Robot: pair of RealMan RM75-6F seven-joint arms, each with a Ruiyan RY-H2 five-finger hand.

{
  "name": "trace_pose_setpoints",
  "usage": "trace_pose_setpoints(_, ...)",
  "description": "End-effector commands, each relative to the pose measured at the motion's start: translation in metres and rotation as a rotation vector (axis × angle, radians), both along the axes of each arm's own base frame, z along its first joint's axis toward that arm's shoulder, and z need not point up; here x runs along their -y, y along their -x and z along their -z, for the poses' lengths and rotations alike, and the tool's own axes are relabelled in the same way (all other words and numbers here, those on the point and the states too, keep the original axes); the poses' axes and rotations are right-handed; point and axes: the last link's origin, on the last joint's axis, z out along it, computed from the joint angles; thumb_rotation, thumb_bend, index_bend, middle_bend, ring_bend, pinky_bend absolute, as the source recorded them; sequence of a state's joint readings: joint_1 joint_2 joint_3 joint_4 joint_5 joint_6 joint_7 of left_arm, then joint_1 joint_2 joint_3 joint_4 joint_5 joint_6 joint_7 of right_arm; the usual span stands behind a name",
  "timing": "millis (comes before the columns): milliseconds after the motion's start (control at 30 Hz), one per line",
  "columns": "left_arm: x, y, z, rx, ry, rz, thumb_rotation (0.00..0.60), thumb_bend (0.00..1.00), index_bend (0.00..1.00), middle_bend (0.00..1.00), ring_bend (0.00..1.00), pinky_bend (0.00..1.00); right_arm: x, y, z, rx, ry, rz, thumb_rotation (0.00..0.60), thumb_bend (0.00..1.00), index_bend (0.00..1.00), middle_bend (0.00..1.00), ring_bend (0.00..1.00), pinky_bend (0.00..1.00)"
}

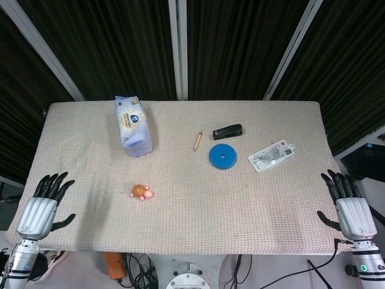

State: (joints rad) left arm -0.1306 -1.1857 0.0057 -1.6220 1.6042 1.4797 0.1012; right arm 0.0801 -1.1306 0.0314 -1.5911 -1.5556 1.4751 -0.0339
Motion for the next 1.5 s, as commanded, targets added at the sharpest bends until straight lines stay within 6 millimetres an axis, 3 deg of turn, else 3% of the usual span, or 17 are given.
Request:
trace_pose_setpoints(33, 0.000, 0.000, 0.000, 0.002, -0.002, 0.000, 0.600, 0.16, 0.14, 0.03, 0.00, 0.01, 0.000, 0.001, 0.000, 0.002, -0.001, 0.002, 0.600, 0.12, 0.00, 0.00, 0.00, 0.00)
trace_pose_setpoints(567, -0.003, -0.009, 0.009, 0.041, 0.012, 0.069, 0.600, 0.16, 0.14, 0.04, 0.00, 0.01, 0.002, 0.002, -0.010, 0.015, 0.047, 0.006, 0.600, 0.12, 0.00, 0.00, 0.00, 0.00)
trace_pose_setpoints(700, -0.012, -0.017, 0.018, 0.016, 0.066, 0.112, 0.600, 0.24, 0.14, 0.05, 0.00, 0.03, 0.003, 0.003, -0.013, 0.003, 0.055, 0.005, 0.600, 0.12, 0.00, 0.00, 0.00, 0.00)
trace_pose_setpoints(1033, -0.065, -0.064, 0.066, 0.037, 0.224, 0.234, 0.600, 0.26, 0.15, 0.07, 0.00, 0.10, 0.000, 0.010, -0.017, 0.000, 0.066, 0.030, 0.600, 0.12, 0.00, 0.00, 0.00, 0.00)
trace_pose_setpoints(1233, -0.082, -0.076, 0.101, 0.032, 0.280, 0.251, 0.600, 0.26, 0.22, 0.18, 0.02, 0.16, 0.003, 0.013, -0.016, -0.002, 0.052, 0.038, 0.600, 0.12, 0.00, 0.00, 0.00, 0.00)
trace_pose_setpoints(1500, -0.099, -0.081, 0.132, 0.002, 0.341, 0.230, 0.600, 0.28, 0.25, 0.22, 0.09, 0.25, 0.003, 0.015, -0.009, 0.003, 0.026, 0.043, 0.600, 0.12, 0.00, 0.00, 0.00, 0.00)
